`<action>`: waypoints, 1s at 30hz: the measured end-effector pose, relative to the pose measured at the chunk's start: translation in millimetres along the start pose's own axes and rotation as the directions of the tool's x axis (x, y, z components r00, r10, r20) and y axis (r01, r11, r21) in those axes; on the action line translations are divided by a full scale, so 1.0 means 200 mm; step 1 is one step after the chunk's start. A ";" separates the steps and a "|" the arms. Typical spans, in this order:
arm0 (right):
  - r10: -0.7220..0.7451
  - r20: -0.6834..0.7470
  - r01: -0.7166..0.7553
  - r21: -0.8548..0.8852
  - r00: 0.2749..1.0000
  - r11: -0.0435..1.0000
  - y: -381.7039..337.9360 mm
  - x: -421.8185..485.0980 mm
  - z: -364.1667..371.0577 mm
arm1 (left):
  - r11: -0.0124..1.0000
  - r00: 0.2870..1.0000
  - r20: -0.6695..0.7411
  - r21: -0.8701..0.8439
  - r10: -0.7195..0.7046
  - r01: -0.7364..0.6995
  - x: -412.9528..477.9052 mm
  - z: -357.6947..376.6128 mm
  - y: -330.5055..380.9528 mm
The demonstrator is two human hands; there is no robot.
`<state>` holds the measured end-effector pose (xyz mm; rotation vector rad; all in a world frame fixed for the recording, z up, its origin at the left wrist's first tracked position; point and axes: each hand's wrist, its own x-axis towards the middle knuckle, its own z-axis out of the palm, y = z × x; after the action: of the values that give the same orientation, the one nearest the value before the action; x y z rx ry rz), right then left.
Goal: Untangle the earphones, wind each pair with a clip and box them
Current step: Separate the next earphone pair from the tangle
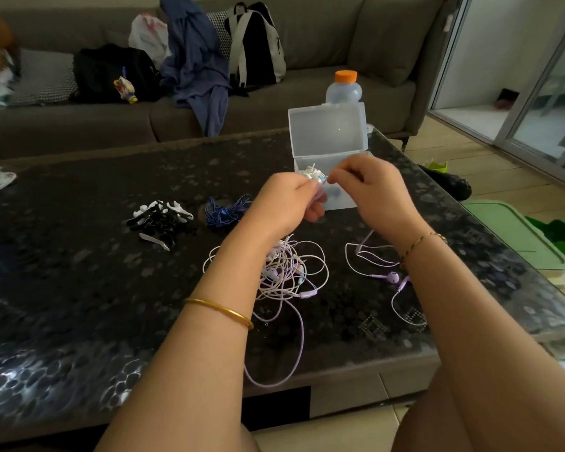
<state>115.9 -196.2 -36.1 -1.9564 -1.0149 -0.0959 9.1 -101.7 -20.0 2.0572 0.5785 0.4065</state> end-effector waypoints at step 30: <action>0.178 0.264 -0.261 0.327 0.948 0.908 -0.04 -0.04 -0.02 | 0.625 0.949 0.238 -0.715 -0.205 0.314 0.02 -0.02 0.04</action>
<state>106.9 -201.8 -30.9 -1.7523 -0.8746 0.4262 11.2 -100.3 -11.2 1.1587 0.5018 0.2615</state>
